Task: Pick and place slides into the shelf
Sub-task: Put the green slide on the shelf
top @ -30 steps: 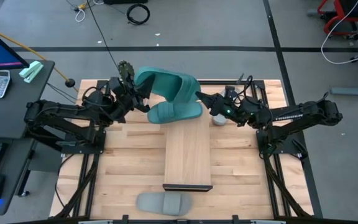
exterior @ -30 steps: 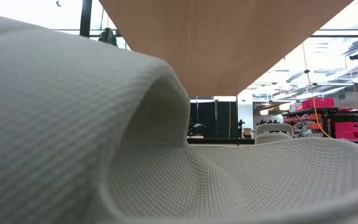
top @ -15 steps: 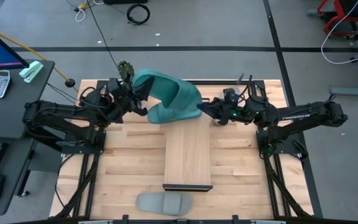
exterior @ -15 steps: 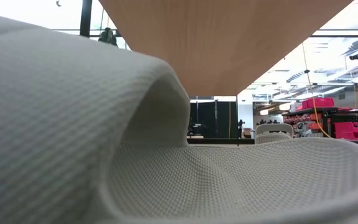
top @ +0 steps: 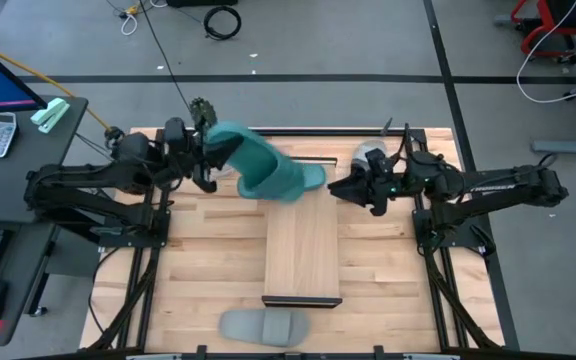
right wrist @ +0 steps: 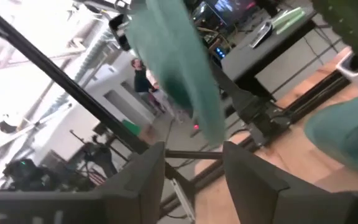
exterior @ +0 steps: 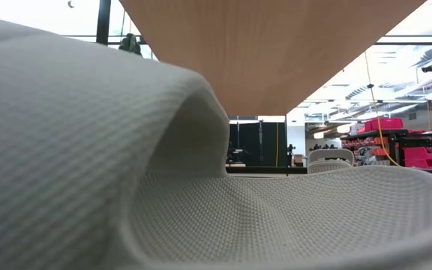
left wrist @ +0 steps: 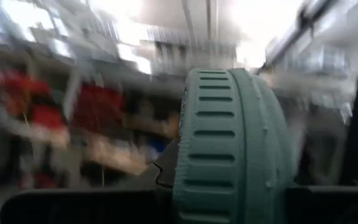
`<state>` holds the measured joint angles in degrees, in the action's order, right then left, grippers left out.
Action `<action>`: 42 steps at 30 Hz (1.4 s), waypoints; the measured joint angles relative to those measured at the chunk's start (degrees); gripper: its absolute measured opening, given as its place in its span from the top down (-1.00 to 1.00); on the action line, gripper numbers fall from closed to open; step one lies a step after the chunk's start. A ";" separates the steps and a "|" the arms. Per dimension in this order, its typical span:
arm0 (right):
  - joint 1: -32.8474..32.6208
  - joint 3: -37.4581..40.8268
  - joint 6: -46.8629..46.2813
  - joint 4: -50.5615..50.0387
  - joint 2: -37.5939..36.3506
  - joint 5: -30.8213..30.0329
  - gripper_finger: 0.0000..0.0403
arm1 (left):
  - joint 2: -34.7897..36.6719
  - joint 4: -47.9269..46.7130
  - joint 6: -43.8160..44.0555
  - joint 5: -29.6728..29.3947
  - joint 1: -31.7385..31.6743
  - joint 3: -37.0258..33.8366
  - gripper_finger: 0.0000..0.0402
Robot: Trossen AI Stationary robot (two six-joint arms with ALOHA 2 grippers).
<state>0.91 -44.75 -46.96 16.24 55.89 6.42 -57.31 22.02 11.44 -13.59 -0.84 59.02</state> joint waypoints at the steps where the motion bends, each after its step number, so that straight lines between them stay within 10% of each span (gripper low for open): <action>1: 0.03 0.00 0.83 -1.14 -0.80 -0.03 0.15 | 0.24 -4.77 0.68 1.85 0.00 1.34 0.65; 10: 3.00 -1.75 8.67 -5.60 -3.49 -0.30 0.12 | -2.98 -31.34 3.01 24.05 -3.57 16.98 0.65; 19: 3.21 -22.59 22.91 -27.79 6.85 1.10 0.12 | -14.70 -50.80 -1.92 46.01 -9.03 32.05 0.66; 42: 3.58 -52.99 22.53 -51.50 27.00 0.66 0.00 | -43.80 -92.90 -25.09 46.36 -10.78 66.14 0.66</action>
<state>4.49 -97.74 -24.44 -35.26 82.89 7.08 -101.11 -70.88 -13.65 32.77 -11.62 125.16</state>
